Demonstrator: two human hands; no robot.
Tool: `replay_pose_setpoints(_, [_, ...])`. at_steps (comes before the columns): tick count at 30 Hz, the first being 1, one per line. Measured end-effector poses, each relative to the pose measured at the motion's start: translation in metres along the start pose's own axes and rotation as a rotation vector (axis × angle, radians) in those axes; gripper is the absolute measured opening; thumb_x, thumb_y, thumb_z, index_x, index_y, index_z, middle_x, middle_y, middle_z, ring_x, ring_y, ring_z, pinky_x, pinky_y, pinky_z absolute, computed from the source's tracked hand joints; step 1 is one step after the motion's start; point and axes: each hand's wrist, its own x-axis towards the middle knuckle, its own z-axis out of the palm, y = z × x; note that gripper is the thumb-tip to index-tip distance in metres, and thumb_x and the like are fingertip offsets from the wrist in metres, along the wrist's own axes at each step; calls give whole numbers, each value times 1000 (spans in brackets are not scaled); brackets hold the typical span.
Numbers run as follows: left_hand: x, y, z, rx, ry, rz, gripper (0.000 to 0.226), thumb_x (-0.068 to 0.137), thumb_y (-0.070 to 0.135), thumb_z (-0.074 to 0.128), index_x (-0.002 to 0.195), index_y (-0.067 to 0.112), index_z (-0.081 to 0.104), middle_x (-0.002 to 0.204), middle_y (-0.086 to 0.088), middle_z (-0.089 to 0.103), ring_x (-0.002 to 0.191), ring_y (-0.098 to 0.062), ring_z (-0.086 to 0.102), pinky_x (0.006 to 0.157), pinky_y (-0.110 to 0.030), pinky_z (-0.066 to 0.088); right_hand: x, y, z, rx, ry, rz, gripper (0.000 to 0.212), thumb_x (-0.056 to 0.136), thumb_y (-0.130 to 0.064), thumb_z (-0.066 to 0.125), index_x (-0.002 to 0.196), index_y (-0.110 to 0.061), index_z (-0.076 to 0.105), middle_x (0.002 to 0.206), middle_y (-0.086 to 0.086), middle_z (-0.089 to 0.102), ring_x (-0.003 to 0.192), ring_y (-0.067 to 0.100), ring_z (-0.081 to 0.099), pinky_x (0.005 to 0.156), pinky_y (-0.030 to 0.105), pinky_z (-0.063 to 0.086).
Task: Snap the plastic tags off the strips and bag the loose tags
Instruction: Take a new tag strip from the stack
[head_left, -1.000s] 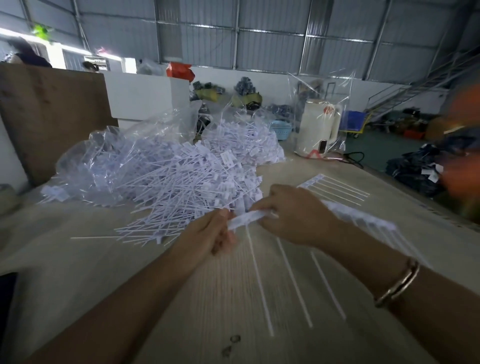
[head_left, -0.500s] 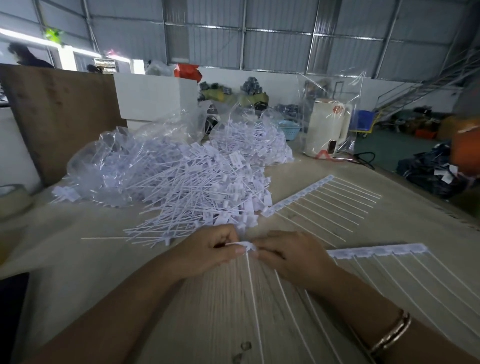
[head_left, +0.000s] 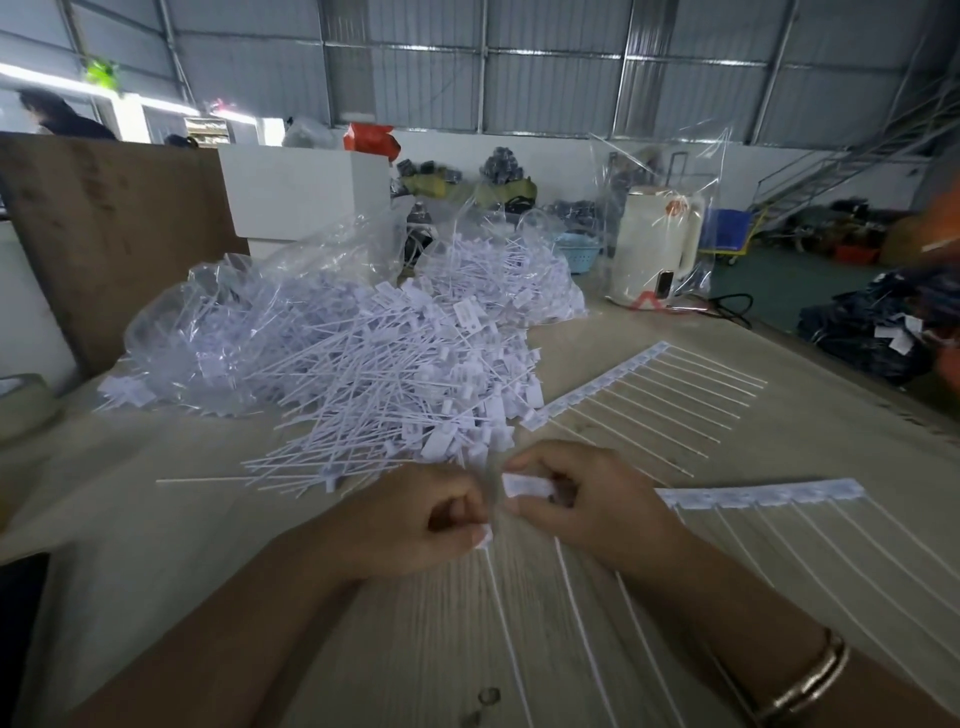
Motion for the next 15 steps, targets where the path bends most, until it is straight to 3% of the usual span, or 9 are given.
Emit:
replay_pose_setpoints(2, [1, 6, -1, -57, 80, 37, 13, 86, 35, 55, 83, 22, 59, 79, 8, 55, 72, -7, 54, 65, -25, 43, -2, -5, 4, -105, -22, -25, 37, 72, -55, 63, 103, -36, 57, 69, -21, 52, 62, -2, 50, 56, 12, 32])
replay_pose_setpoints(4, [4, 12, -1, -178, 154, 46, 41, 89, 38, 43, 82, 2, 61, 78, -9, 56, 75, -19, 56, 69, -39, 45, -4, -9, 8, -167, -32, -56, 41, 74, -54, 64, 106, -29, 53, 71, -19, 49, 62, 0, 47, 56, 18, 31])
replay_pose_setpoints(5, [6, 16, 2, -208, 167, 37, 49, 88, 42, 39, 78, -2, 60, 75, -12, 56, 72, -21, 56, 68, -40, 45, -4, -11, 9, -165, -33, -63, 41, 75, -52, 64, 106, -27, 52, 74, -17, 53, 64, 2, 49, 57, 21, 33])
replay_pose_setpoints(7, [8, 23, 11, -175, 162, 3, 49, 87, 45, 45, 71, 1, 57, 66, -5, 54, 61, -9, 52, 61, -28, 43, -3, -13, 11, -127, -52, -76, 39, 76, -48, 66, 103, -25, 50, 80, -15, 58, 69, 4, 54, 58, 22, 36])
replay_pose_setpoints(9, [9, 22, 16, -152, 173, -34, 36, 90, 33, 55, 66, 6, 56, 55, 8, 47, 51, -2, 45, 52, -14, 32, -2, -13, 9, -50, -83, -60, 36, 76, -46, 67, 101, -27, 49, 80, -20, 55, 72, -3, 53, 60, 15, 37])
replay_pose_setpoints(11, [9, 18, 15, -182, 175, -90, 29, 92, 20, 57, 65, 12, 55, 48, 13, 45, 47, 1, 41, 50, -12, 27, -2, -8, 2, 27, -128, -39, 31, 78, -45, 68, 99, -27, 53, 87, -18, 58, 80, -3, 55, 67, 18, 43])
replay_pose_setpoints(13, [7, 12, 12, -215, 162, -139, 28, 93, 19, 55, 65, 18, 53, 49, 16, 48, 47, 2, 39, 51, -13, 27, -3, 0, -6, 26, -151, -32, 22, 81, -37, 68, 95, -23, 58, 89, -9, 60, 81, 6, 57, 70, 30, 47])
replay_pose_setpoints(15, [5, 8, 13, -233, 142, -166, 27, 92, 23, 56, 66, 18, 55, 52, 14, 47, 50, 1, 39, 53, -17, 30, -3, 5, -7, -36, -159, -35, 16, 82, -33, 67, 93, -23, 63, 87, -7, 60, 77, 8, 56, 68, 32, 46])
